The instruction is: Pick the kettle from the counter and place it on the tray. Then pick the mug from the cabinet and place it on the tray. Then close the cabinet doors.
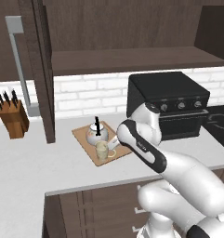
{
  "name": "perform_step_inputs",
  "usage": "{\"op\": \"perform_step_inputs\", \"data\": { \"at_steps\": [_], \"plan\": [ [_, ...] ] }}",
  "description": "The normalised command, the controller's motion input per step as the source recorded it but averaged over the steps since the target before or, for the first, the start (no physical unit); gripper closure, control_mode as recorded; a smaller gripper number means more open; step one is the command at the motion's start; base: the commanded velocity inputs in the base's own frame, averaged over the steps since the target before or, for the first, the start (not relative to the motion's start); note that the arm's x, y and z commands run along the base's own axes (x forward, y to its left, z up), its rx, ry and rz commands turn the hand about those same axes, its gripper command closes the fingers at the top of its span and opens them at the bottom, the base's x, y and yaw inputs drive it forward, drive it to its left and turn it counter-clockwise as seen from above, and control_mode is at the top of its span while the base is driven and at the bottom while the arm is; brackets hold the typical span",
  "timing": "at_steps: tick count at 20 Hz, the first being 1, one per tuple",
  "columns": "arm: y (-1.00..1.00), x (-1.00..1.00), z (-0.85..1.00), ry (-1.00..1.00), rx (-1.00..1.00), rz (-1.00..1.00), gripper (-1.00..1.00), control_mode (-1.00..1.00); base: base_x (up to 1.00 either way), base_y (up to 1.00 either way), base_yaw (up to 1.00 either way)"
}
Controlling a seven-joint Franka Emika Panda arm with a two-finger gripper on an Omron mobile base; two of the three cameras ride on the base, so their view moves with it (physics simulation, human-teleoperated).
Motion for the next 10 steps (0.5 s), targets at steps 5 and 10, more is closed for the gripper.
{"op": "perform_step_inputs", "data": {
  "at_steps": [5, 10],
  "plan": [
    [-0.05, -0.34, 0.47, 0.0, 0.0, -0.15, -1.0, -1.0, 0.0, 0.0, 0.0],
    [0.02, -0.31, 0.42, 0.0, 0.0, 0.0, 1.0, -1.0, 0.0, 0.0, 0.0]
  ]
}}
